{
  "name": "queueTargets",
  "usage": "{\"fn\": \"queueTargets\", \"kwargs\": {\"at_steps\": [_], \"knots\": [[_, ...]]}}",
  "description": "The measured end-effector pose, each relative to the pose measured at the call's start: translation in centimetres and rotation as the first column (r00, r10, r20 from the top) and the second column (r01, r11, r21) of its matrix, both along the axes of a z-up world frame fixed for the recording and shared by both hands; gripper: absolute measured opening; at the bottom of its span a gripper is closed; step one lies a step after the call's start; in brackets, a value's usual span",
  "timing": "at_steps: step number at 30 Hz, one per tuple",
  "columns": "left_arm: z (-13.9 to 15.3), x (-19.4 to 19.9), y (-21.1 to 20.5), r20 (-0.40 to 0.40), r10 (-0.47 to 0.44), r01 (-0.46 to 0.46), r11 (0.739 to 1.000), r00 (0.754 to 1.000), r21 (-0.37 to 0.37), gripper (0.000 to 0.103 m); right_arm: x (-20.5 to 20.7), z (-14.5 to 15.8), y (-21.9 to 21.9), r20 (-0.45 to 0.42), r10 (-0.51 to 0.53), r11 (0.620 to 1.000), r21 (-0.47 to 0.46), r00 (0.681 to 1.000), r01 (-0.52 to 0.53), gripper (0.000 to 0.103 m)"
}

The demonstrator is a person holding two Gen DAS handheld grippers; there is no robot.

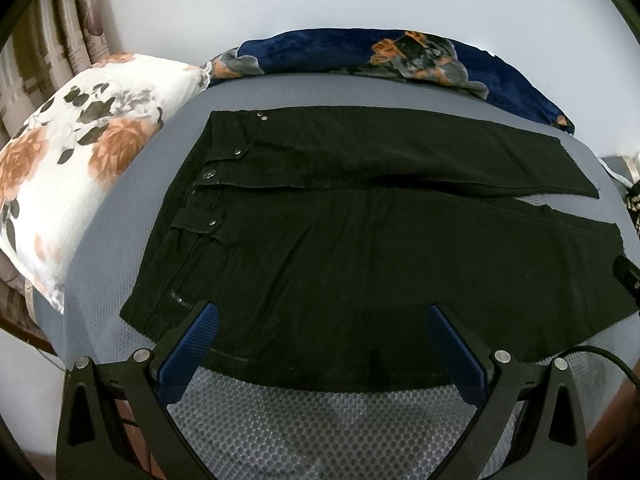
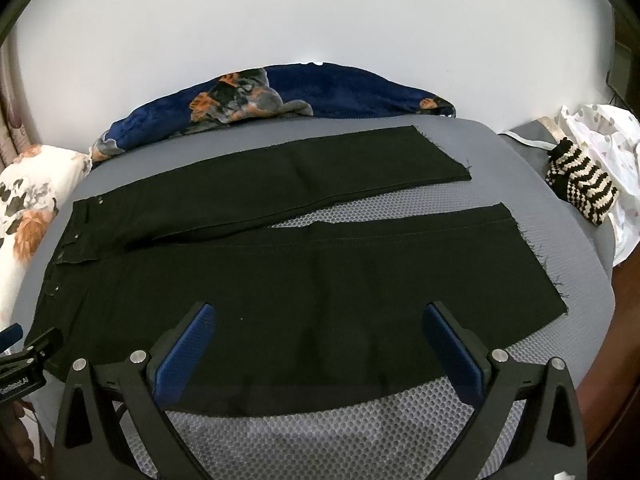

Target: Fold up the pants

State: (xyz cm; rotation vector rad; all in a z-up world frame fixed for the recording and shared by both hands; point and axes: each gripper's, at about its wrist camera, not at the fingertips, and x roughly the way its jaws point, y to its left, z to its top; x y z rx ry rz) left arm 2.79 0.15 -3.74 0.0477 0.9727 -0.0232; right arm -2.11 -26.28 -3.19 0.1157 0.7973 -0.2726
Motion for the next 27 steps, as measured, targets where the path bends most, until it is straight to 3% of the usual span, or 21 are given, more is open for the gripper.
{"fn": "queueTargets", "kwargs": {"at_steps": [27], "knots": [[-0.6, 1.3, -0.4, -0.017, -0.006, 0.006, 1.000, 1.000, 0.007, 0.102, 2.0, 0.1, -0.7, -0.003, -0.016, 1.000, -0.002, 1.000, 0.016, 0.103]]}}
